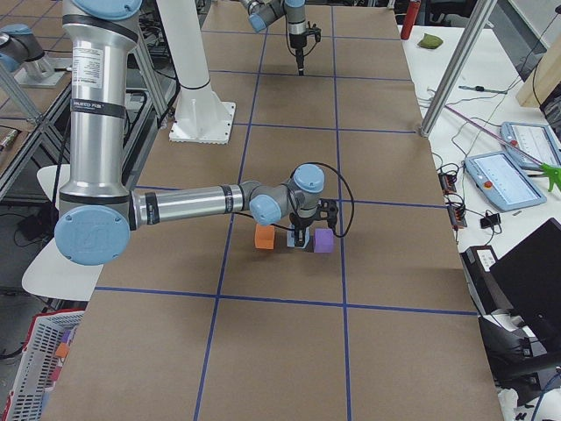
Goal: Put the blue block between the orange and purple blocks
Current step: 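Lower the light blue cube into the gap between purple and orange cubes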
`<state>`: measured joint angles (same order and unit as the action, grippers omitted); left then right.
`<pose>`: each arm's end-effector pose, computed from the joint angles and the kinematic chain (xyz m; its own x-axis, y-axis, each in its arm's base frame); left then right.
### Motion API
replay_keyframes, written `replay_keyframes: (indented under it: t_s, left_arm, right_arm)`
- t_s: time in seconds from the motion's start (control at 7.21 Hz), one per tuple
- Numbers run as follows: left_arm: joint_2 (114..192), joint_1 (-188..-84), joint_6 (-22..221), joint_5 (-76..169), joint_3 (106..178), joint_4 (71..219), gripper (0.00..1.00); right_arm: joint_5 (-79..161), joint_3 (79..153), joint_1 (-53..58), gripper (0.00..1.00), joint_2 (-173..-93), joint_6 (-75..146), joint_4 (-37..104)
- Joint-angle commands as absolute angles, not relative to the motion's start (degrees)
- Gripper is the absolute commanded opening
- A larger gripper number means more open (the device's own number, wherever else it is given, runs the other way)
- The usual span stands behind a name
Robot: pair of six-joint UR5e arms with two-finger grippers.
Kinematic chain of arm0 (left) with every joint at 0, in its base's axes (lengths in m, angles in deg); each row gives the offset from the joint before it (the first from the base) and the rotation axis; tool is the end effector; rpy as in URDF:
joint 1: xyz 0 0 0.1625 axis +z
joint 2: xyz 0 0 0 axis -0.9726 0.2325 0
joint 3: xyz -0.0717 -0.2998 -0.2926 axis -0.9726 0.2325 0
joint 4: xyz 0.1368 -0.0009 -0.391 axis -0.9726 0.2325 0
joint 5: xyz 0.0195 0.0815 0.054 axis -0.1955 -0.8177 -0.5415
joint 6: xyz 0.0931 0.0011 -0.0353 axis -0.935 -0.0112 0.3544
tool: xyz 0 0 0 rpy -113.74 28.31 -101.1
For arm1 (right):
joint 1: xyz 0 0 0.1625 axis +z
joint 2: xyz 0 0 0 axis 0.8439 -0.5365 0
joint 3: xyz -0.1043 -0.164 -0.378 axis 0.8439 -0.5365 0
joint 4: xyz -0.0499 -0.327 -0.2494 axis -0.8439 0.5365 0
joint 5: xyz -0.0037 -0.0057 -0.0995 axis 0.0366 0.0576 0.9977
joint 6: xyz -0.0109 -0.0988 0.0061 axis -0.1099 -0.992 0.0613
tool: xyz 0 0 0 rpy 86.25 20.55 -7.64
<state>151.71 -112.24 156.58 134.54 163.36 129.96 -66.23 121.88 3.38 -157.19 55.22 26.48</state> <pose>0.4015 -0.4113 0.2899 0.5775 -0.0466 -0.8150 0.1589 0.9857 0.0562 -0.1732 -0.4538 0.5861 0.6966 -0.0136 0.7173 0.0370 0.9992 -0.0170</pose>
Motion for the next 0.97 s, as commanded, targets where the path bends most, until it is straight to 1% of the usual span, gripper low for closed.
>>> replay_keyframes:
  t_s: [0.0, 0.28, 0.42, 0.83]
  left_arm:
    - [151.71, -112.15, 156.54, 134.53, 163.33, 129.96, 1.0]
    - [151.71, -112.24, 156.54, 134.53, 163.42, 129.96, 1.0]
    - [151.79, -112.24, 156.63, 134.53, 163.5, 129.96, 1.0]
    - [151.88, -112.24, 156.63, 134.53, 163.59, 129.96, 1.0]
  right_arm:
    - [-66.23, 120.26, 3.09, 0.15, -155.78, 55.35, 25.61]
    - [-66.23, 114.73, 2.65, 0.14, -155.6, 58.74, 15.63]
    - [-66.41, 115.06, 1.87, 0.14, -155.08, 61.99, 14.54]
    - [-66.41, 115.24, 1.42, 0.14, -155.42, 62.2, 14.35]
